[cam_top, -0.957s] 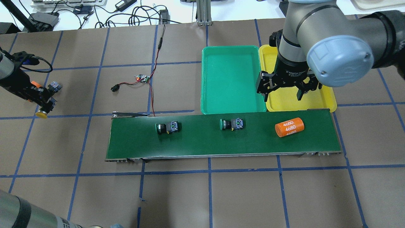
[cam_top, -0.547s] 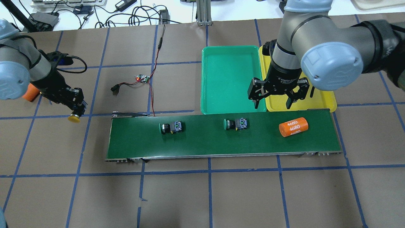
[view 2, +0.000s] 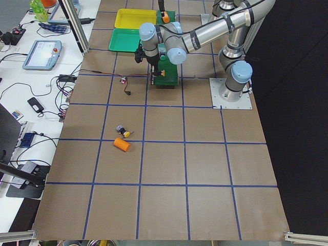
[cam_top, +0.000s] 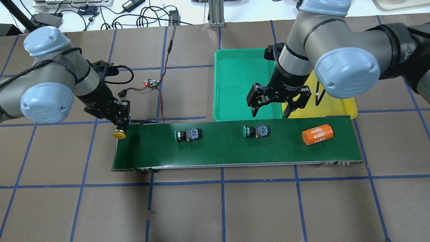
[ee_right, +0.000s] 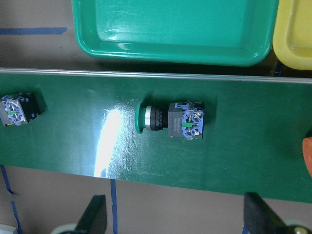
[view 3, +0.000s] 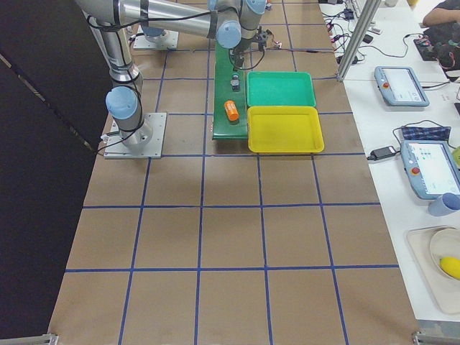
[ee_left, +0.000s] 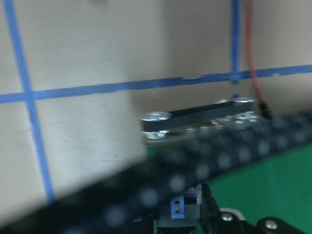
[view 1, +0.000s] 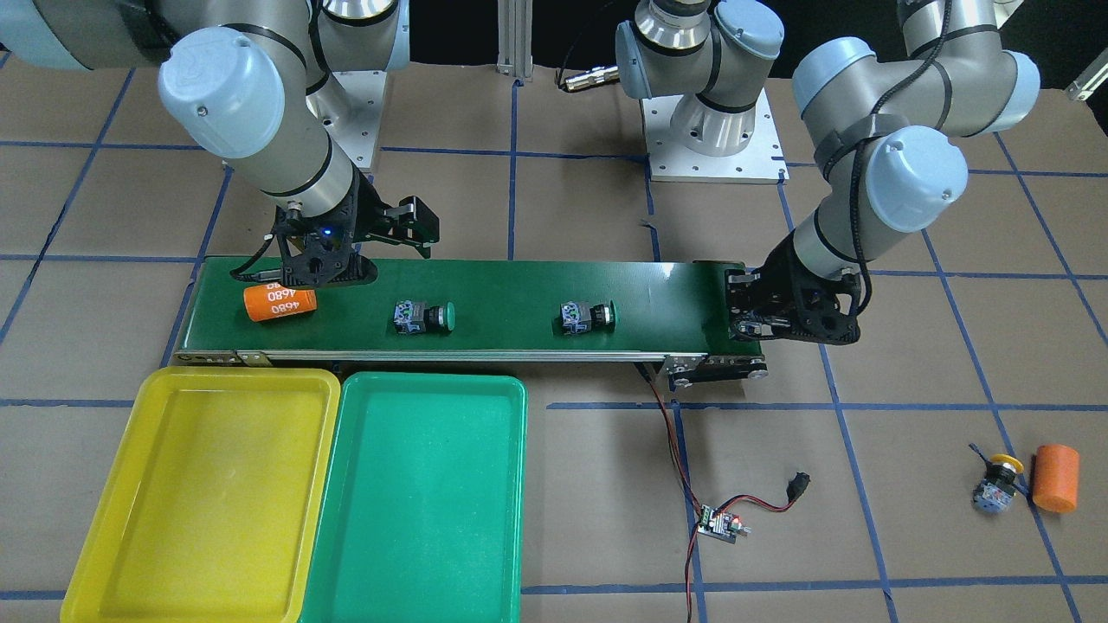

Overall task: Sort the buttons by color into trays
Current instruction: 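Place the yellow button on the belt while the right gripper descends, then grasp the green-capped button with the right gripper while the left returns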

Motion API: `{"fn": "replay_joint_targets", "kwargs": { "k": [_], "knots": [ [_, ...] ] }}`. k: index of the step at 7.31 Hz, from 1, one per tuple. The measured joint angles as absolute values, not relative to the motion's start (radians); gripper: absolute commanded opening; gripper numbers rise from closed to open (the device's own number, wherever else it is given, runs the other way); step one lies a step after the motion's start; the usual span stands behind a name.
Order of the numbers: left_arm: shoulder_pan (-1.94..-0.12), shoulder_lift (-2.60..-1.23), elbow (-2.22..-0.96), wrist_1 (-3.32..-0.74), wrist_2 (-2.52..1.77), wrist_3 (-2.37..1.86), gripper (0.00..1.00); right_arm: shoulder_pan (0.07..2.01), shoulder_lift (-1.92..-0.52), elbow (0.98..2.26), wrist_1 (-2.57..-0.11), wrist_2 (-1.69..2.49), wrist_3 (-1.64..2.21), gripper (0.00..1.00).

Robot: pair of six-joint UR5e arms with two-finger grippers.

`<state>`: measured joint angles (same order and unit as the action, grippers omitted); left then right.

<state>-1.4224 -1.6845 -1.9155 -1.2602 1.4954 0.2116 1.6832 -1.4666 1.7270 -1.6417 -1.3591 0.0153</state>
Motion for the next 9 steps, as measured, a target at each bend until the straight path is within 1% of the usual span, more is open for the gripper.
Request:
{"fn": "replay_joint_targets", "kwargs": {
  "k": [1, 2, 3, 4, 5, 7, 8, 9],
  "knots": [
    [-1.457, -1.682, -1.945, -1.236, 1.494, 0.173, 0.00, 1.700, -1.468, 1.730, -1.642, -1.360, -0.049, 1.00],
    [-1.477, -1.681, -1.981, -1.184, 1.495, 0.152, 0.11, 1.707, -1.468, 1.741, -1.644, -1.361, -0.135, 1.00],
    [-1.486, -1.682, -2.010, -1.139, 1.494, 0.139, 0.98, 1.708, -1.472, 1.765, -1.651, -1.360, -0.245, 1.00],
    [-1.489, -1.687, -2.026, -1.118, 1.496, 0.132, 1.00, 1.708, -1.478, 1.791, -1.668, -1.359, -0.365, 1.00],
    [-1.488, -1.687, -2.029, -1.111, 1.500, 0.128, 1.00, 1.706, -1.482, 1.815, -1.689, -1.359, -0.485, 1.00],
    [-1.478, -1.679, -2.006, -1.120, 1.507, 0.114, 1.00, 1.696, -1.483, 1.852, -1.747, -1.422, -0.689, 1.00],
    [-1.462, -1.681, -1.971, -1.139, 1.507, 0.108, 1.00, 1.693, -1.482, 1.880, -1.797, -1.467, -0.782, 1.00],
    [-1.427, -1.698, -1.908, -1.178, 1.506, 0.111, 1.00, 1.688, -1.483, 1.918, -1.861, -1.490, -0.860, 1.00]
  ]
}}
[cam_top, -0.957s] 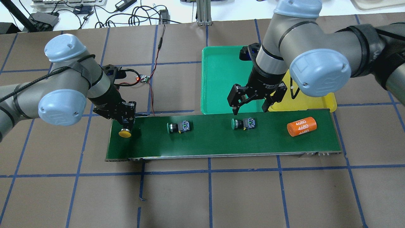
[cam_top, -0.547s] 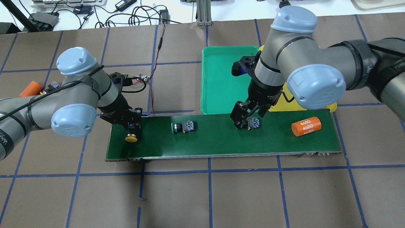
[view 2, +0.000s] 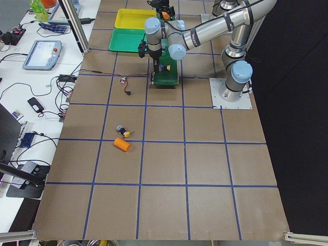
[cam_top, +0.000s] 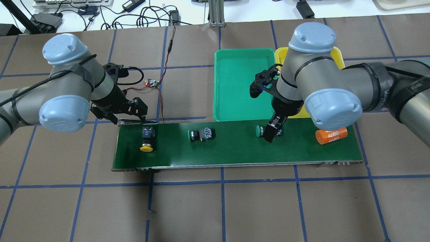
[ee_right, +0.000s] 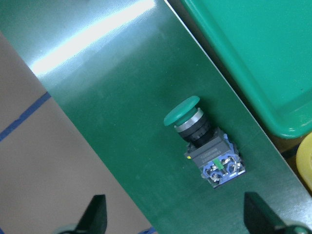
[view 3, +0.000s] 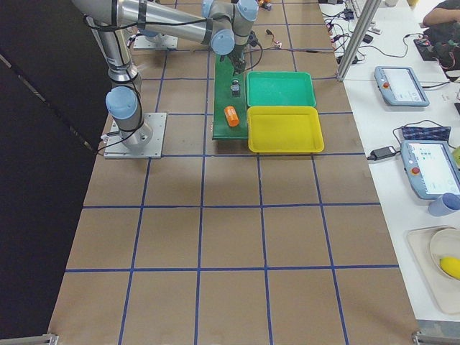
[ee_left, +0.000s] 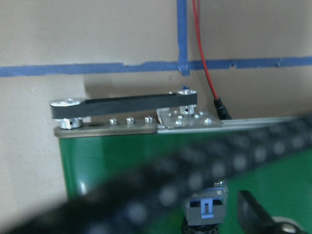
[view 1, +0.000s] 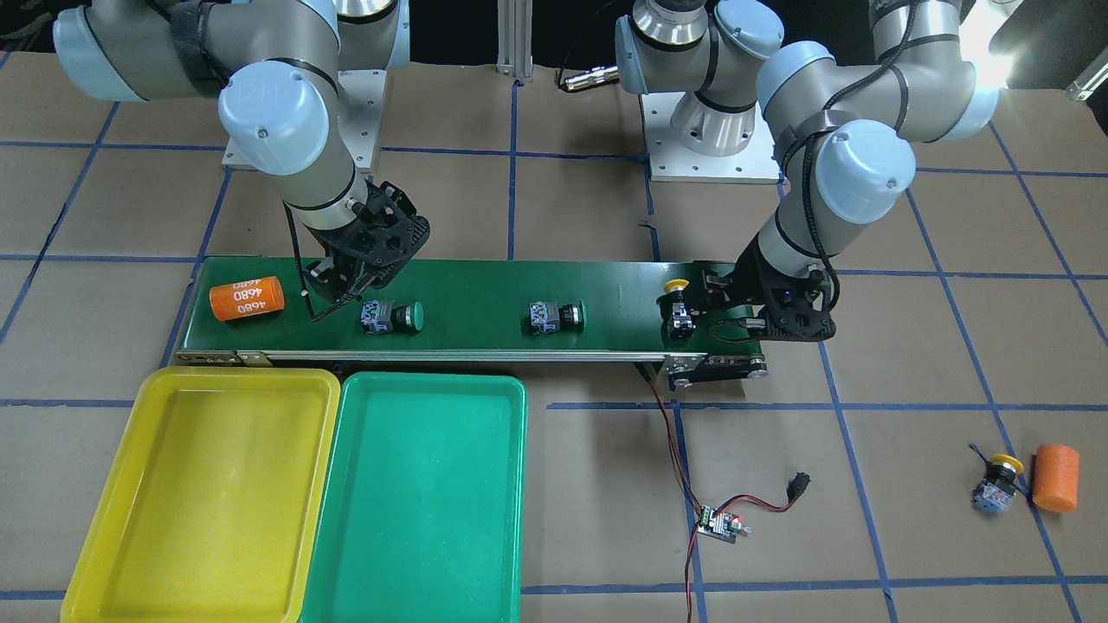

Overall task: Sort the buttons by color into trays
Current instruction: 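Grasp the green-capped button with the right gripper while the left returns, then lift the green button with the right gripper over the green tray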

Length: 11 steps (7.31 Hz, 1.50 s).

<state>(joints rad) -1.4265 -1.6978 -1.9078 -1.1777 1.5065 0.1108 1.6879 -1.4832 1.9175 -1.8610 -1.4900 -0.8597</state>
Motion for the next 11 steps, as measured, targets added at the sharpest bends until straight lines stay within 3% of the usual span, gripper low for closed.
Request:
{"fn": "replay_joint_targets", "kwargs": {
  "k": [5, 10, 11],
  "knots": [
    [-1.139, -1.976, -1.518, -1.234, 1.584, 0.622, 1.00, 1.518, -1.478, 1.992, -2.009, -1.493, -1.360, 1.00],
    [-0.907, -2.195, -1.322, -1.191, 1.582, 1.127, 1.00, 1.496, -1.536, 2.122, -2.136, -1.502, -1.539, 1.00],
    [-0.894, -2.225, -1.296, -1.189, 1.579, 1.173, 1.00, 1.497, -1.530, 2.140, -2.191, -1.501, -1.544, 0.95]
  ]
}}
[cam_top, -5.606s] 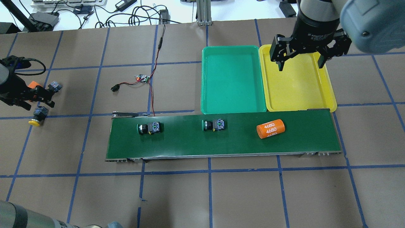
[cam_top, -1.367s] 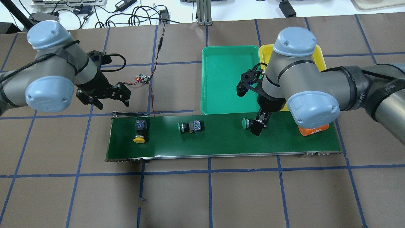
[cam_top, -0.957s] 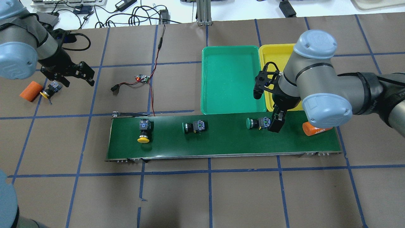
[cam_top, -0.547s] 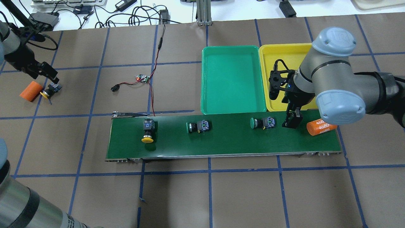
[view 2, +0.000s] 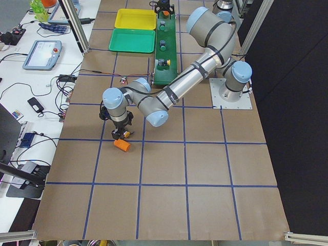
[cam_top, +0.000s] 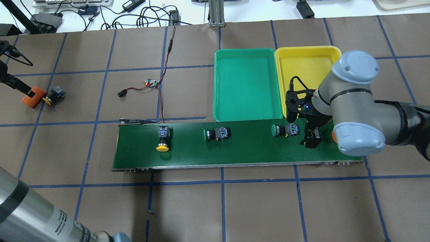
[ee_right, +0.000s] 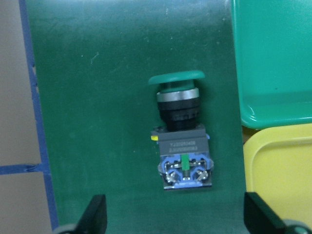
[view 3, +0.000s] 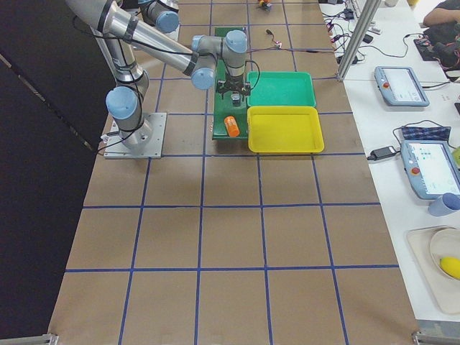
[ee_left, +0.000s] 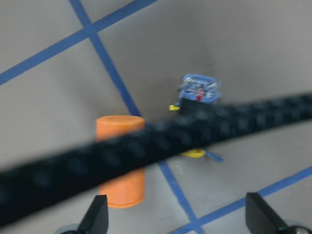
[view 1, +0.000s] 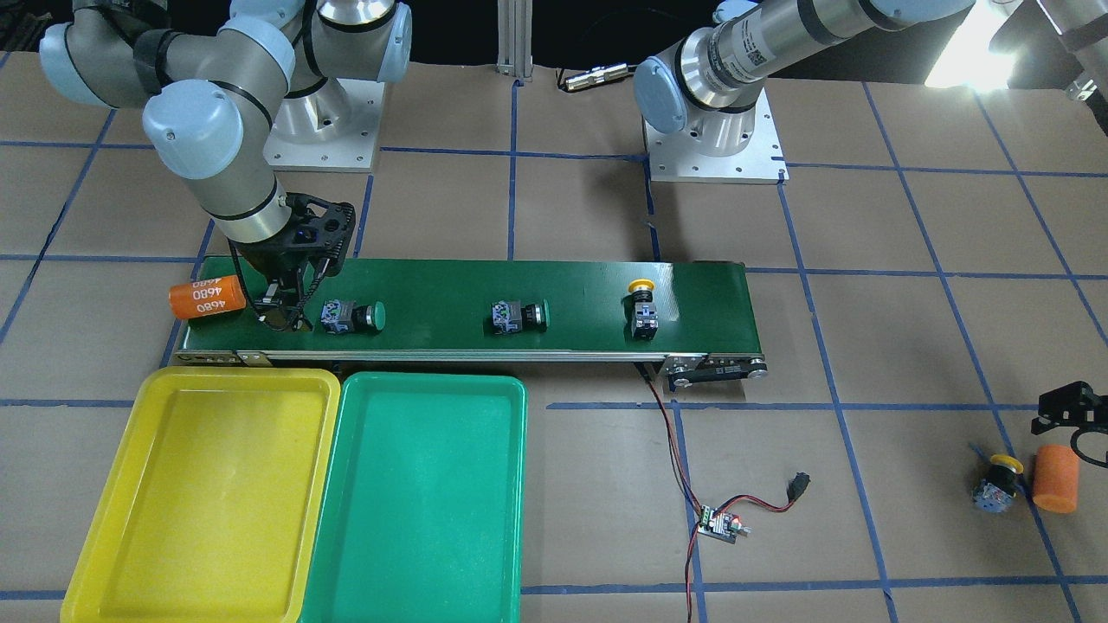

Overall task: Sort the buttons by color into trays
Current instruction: 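Lift the green button with the right gripper over the green tray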

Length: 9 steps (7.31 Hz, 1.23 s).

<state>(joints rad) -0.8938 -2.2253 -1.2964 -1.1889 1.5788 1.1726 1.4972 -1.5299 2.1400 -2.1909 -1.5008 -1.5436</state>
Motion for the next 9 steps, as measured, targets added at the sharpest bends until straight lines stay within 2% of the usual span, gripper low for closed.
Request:
{"fn": "replay_joint_targets", "kwargs": {
  "k": [2, 4, 6, 8, 9],
  "knots": [
    [-0.877, -2.275, -1.252, -1.186, 1.567, 1.232, 1.00, 1.498, -1.509, 2.150, -2.240, -1.500, -1.548, 0.89],
    [-0.871, -2.314, -1.243, -1.109, 1.546, 1.263, 1.00, 1.498, -1.504, 2.152, -2.248, -1.499, -1.548, 0.58],
    [-0.870, -2.338, -1.252, -1.039, 1.532, 1.279, 1.00, 1.499, -1.501, 2.151, -2.250, -1.500, -1.551, 0.40],
    [-0.866, -2.344, -1.275, -1.031, 1.499, 1.283, 0.99, 1.499, -1.500, 2.143, -2.254, -1.504, -1.549, 0.34],
    [-0.862, -2.345, -1.287, -1.028, 1.480, 1.285, 0.71, 1.500, -1.501, 2.130, -2.258, -1.504, -1.545, 0.32]
  ]
}}
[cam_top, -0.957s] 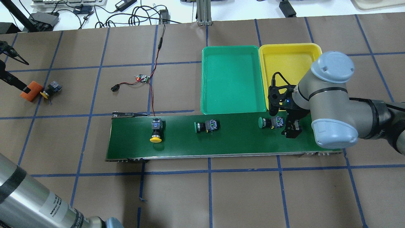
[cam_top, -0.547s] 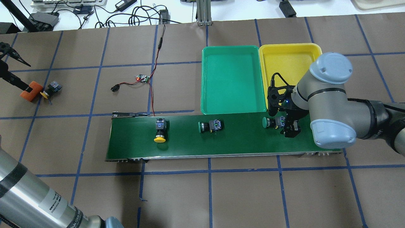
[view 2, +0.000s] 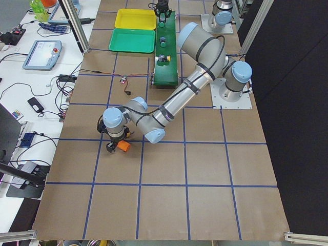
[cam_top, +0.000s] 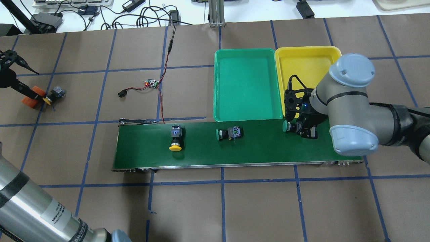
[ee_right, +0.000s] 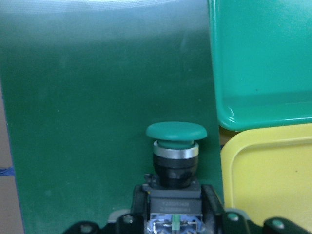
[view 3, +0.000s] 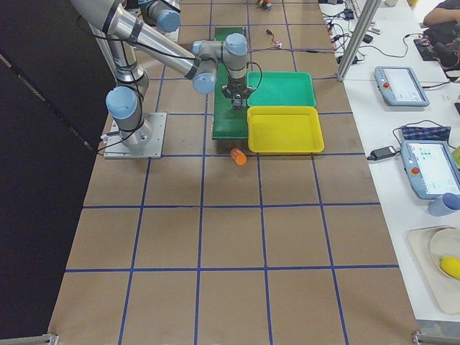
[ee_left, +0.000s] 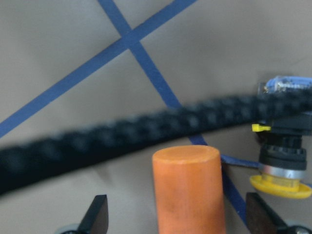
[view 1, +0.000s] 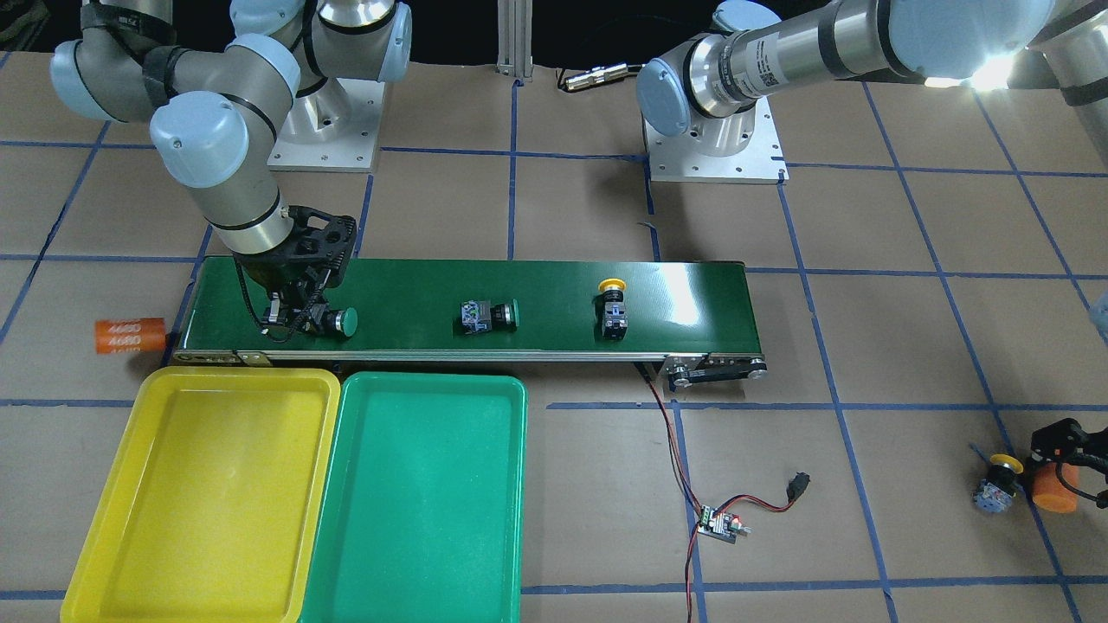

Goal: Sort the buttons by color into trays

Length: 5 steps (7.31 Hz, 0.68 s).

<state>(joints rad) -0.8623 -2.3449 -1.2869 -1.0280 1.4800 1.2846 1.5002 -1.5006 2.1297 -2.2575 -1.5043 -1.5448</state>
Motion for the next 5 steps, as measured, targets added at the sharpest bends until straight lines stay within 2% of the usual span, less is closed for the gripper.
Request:
{"fn": "replay_joint_targets", "kwargs": {
  "k": [1, 2, 3, 5],
  "knots": [
    [-0.859, -2.345, -1.293, -1.027, 1.471, 1.285, 0.38, 1.504, -1.491, 2.102, -2.259, -1.502, -1.541, 0.32],
    [-0.858, -2.344, -1.294, -1.026, 1.471, 1.284, 0.18, 1.513, -1.463, 2.057, -2.257, -1.500, -1.538, 0.32],
    [-0.856, -2.341, -1.293, -1.026, 1.474, 1.283, 0.08, 1.531, -1.423, 1.993, -2.254, -1.498, -1.535, 0.33],
    [-0.856, -2.318, -1.297, -1.045, 1.475, 1.283, 0.08, 1.603, -1.314, 1.855, -2.270, -1.499, -1.530, 0.34]
  ]
}}
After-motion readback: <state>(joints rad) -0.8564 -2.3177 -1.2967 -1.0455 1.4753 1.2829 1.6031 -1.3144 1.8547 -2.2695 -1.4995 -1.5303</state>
